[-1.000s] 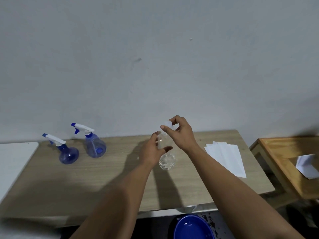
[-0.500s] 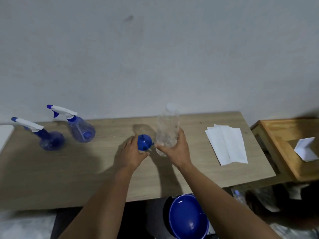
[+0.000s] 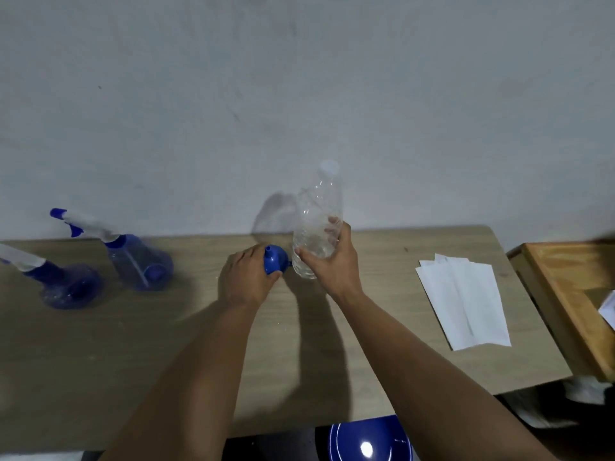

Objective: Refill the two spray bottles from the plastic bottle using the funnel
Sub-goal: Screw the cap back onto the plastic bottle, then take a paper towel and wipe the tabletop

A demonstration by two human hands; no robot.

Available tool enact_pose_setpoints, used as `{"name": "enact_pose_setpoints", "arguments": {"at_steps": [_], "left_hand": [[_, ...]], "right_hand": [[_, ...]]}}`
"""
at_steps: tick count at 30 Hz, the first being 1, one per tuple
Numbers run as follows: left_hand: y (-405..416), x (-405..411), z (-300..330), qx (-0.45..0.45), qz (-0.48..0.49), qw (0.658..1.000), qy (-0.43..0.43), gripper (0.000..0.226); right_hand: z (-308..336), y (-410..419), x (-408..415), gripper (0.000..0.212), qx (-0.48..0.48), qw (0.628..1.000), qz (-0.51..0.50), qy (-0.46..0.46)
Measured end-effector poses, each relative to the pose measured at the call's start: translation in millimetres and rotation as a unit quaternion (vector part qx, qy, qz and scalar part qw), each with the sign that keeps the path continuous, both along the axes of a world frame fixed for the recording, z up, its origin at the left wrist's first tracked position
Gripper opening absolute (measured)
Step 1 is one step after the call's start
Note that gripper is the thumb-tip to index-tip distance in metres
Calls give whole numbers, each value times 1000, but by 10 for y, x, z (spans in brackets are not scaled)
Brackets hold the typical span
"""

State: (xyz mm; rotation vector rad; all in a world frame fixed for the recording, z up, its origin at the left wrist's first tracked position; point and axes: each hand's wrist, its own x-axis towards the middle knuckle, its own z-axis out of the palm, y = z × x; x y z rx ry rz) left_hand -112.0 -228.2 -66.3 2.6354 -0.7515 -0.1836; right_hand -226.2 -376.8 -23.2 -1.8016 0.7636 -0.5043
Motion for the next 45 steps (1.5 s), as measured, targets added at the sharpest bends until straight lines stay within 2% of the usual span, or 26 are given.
{"name": "enact_pose_setpoints", "arguments": {"at_steps": [10, 13, 15, 17, 18, 20, 24, 29, 35, 40, 45], "left_hand": [[-152, 376, -76, -34, -8, 999, 11, 56], [-115, 359, -76, -34, -14, 999, 4, 73], [-54, 261, -52, -26, 11, 999, -15, 85], [35, 51, -18, -29, 52, 998, -29, 82], [84, -90, -8, -34, 68, 997, -31, 77], [179, -415, -14, -31, 68, 997, -35, 71], [80, -1050, 10, -3, -18, 1000, -13, 64], [-729, -1717, 110, 43, -173, 983, 43, 70], [-1658, -2382, -6, 79, -266, 957, 89, 73], [-2083, -2617, -212, 111, -274, 952, 75, 75], [-2150, -2644, -295, 117, -270, 955, 46, 80]], "right_hand": [[13, -219, 426, 94, 22, 999, 28, 5], [0, -209, 400, 95, 11, 999, 25, 18], [-24, -193, 299, 110, 14, 999, 29, 32], [-33, -185, 109, 132, 18, 998, 25, 63], [-39, -194, -14, 134, 19, 997, 15, 80], [-69, -243, -302, 121, 16, 994, -14, 106], [-98, -431, -992, 87, -1, 988, -78, 135], [-73, -804, -1917, 52, -40, 969, -179, 164], [-209, -1173, -2773, 41, -77, 945, -261, 182], [-414, -1327, -3085, 40, -79, 937, -282, 190], [-536, -1335, -3155, 41, -67, 938, -280, 191]]}}
